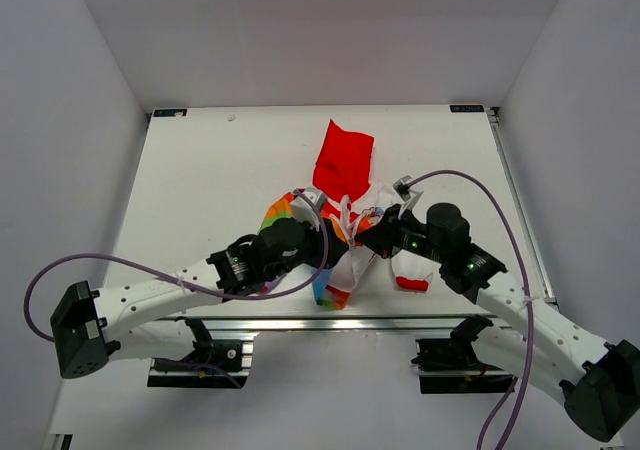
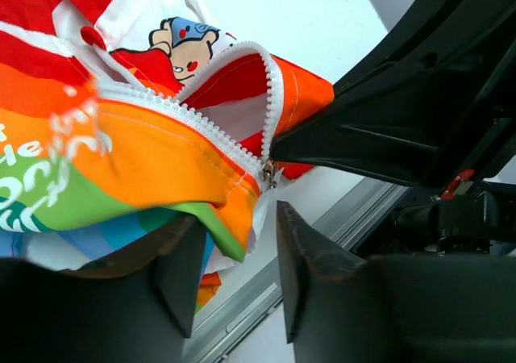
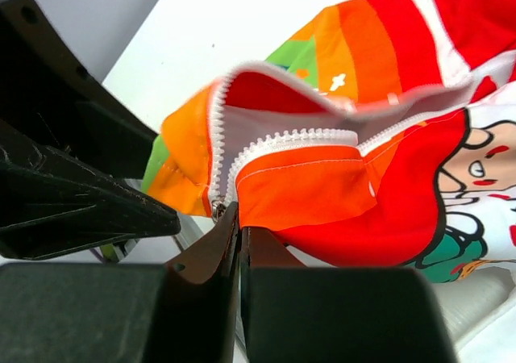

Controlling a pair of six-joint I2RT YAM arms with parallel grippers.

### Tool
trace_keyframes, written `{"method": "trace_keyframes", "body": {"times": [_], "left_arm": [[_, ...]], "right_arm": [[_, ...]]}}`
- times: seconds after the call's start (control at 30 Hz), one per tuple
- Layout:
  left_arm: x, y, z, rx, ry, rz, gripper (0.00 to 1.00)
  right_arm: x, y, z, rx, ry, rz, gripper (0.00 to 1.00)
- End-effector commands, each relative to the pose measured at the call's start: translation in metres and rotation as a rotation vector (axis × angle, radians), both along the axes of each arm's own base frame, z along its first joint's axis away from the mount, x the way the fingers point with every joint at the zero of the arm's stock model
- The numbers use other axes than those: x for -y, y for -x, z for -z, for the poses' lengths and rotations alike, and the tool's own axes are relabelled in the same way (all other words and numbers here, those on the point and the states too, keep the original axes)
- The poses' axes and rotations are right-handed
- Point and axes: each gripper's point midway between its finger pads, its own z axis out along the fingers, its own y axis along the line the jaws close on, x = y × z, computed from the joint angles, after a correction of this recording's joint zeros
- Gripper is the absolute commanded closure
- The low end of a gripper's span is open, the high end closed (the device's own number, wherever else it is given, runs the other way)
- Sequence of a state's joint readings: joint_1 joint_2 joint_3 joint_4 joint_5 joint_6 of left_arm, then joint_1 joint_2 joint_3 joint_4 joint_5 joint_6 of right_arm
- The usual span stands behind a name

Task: Zip up the jacket

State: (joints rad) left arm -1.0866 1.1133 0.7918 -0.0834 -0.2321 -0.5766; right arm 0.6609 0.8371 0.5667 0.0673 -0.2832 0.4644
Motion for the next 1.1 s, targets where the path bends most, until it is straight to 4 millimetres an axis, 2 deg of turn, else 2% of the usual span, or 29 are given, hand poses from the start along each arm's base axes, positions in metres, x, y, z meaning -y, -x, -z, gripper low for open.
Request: {"method": "trace_keyframes", "body": {"times": [0.0,0.1,0.23,0.27,0.33,0.37,0.4,0.47,0.53,0.57,0.7,0.8,0.9,1.07], "left_arm": [[-0.001,-0.002,-0.006,-0.017,0.013,-0.021,0.49],[0.0,-0.007,-0.001,-0.052,0.009,-0.031,0.45],[0.002,-0.009,0.006,-0.099,0.046,-0.003,0.43],[0.0,-0.009,0.014,-0.129,0.053,0.009,0.43],[0.001,-0.011,0.015,-0.145,0.091,0.018,0.47],[-0.004,-0.015,0.022,-0.166,0.097,0.009,0.53],[0.001,-0.011,0.017,-0.176,0.138,0.059,0.57],[-0.003,-0.013,0.02,-0.195,0.161,0.072,0.63],[0.001,-0.007,0.015,-0.191,0.189,0.12,0.64],[0.002,-0.005,0.013,-0.18,0.197,0.136,0.63],[-0.001,-0.001,0.008,-0.166,0.221,0.154,0.45],[-0.003,0.002,0.01,-0.18,0.219,0.153,0.38],[-0.002,0.004,0.009,-0.197,0.242,0.161,0.36],[0.0,0.01,0.021,-0.271,0.272,0.19,0.36]], "right_arm": [[-0.008,0.007,-0.01,0.029,-0.015,-0.086,1.0],[-0.013,0.016,0.002,-0.012,-0.019,-0.141,1.0],[-0.018,0.027,0.005,-0.036,-0.07,-0.188,1.0],[-0.018,0.027,0.004,-0.036,-0.079,-0.192,1.0],[-0.019,0.027,0.003,-0.031,-0.093,-0.184,1.0],[-0.018,0.025,0.003,-0.033,-0.091,-0.171,1.0],[-0.016,0.024,0.004,-0.039,-0.083,-0.161,1.0],[-0.014,0.019,0.006,-0.041,-0.07,-0.125,1.0],[-0.013,0.017,0.008,-0.044,-0.064,-0.11,1.0],[-0.012,0.016,0.008,-0.043,-0.064,-0.108,1.0],[-0.012,0.015,0.005,-0.031,-0.07,-0.1,1.0],[-0.011,0.012,0.001,-0.015,-0.074,-0.084,1.0],[-0.01,0.013,-0.001,-0.01,-0.077,-0.086,1.0],[-0.01,0.014,-0.003,-0.005,-0.083,-0.09,1.0]]}}
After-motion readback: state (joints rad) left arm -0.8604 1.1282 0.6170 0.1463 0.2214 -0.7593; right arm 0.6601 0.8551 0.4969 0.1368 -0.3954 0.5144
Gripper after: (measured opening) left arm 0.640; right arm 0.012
